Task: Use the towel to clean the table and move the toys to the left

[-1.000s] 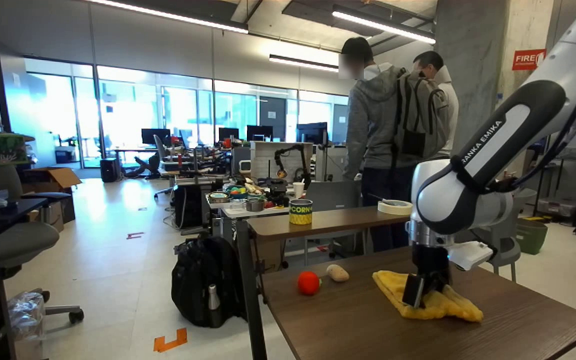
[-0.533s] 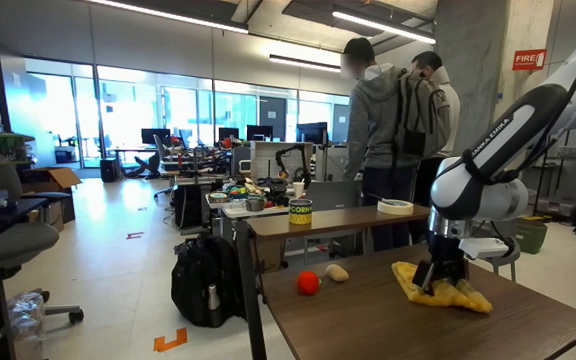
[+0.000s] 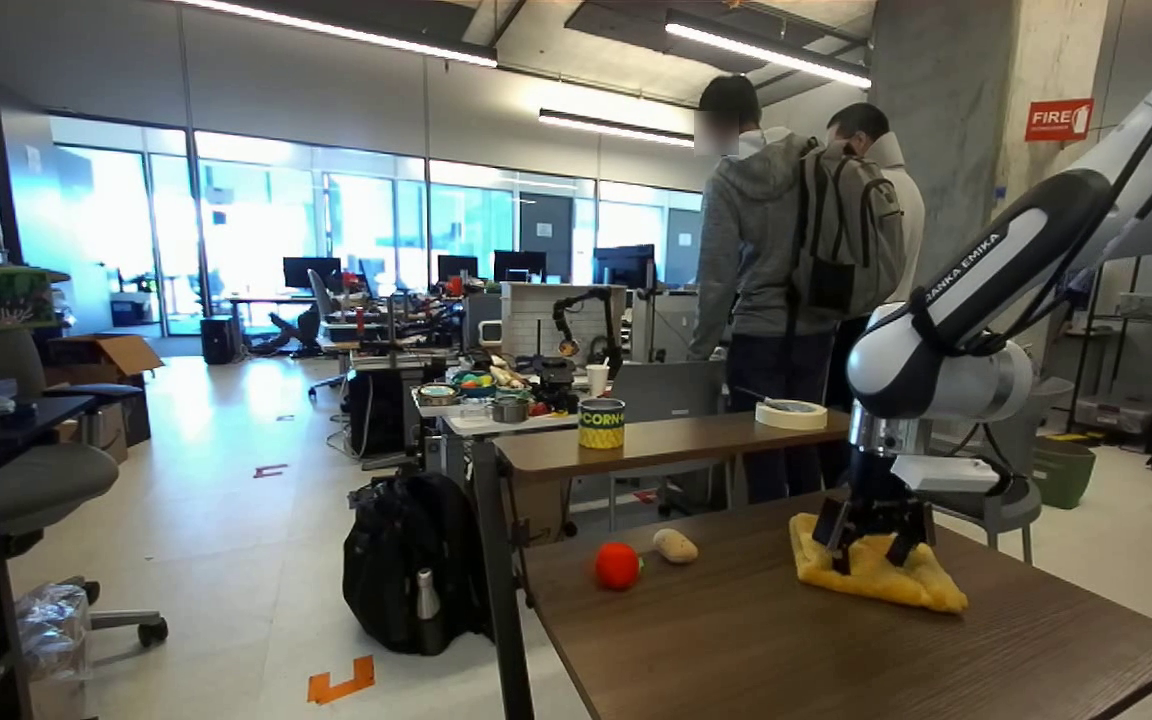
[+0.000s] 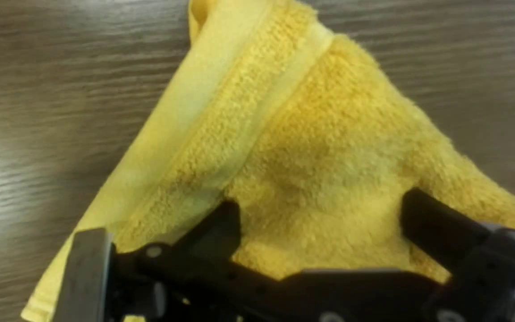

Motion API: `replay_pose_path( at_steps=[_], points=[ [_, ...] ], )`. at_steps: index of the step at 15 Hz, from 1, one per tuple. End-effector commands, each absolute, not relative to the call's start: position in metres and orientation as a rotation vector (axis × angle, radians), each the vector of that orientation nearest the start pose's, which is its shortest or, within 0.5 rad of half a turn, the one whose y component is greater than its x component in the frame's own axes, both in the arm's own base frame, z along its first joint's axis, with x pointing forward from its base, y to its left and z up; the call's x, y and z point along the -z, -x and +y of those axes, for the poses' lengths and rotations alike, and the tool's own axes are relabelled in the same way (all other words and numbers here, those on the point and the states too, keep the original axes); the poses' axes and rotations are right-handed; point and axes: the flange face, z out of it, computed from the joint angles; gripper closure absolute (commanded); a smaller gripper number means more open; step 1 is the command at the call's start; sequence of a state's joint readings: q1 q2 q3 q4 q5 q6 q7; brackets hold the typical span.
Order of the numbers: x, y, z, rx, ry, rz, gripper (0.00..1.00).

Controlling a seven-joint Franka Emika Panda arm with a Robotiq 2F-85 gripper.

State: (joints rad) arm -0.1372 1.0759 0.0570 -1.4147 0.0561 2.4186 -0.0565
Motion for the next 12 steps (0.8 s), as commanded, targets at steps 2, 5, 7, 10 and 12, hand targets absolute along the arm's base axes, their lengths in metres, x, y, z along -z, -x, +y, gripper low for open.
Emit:
replay_pose_path(
  at_steps=[2, 5, 7, 10, 12],
  points=[
    [-0.063, -0.734, -0.117, -0.103, 2.961, 0.505, 0.00],
    [-0.062, -0.742, -0.152, -0.124, 2.904, 0.732, 0.00],
    [-0.053, -0.742, -0.165, -0.156, 2.869, 0.809, 0.00],
    [-0.039, -0.743, -0.178, -0.185, 2.846, 0.891, 0.00],
    [-0.036, -0.745, -0.185, -0.184, 2.836, 0.960, 0.00]
  ],
)
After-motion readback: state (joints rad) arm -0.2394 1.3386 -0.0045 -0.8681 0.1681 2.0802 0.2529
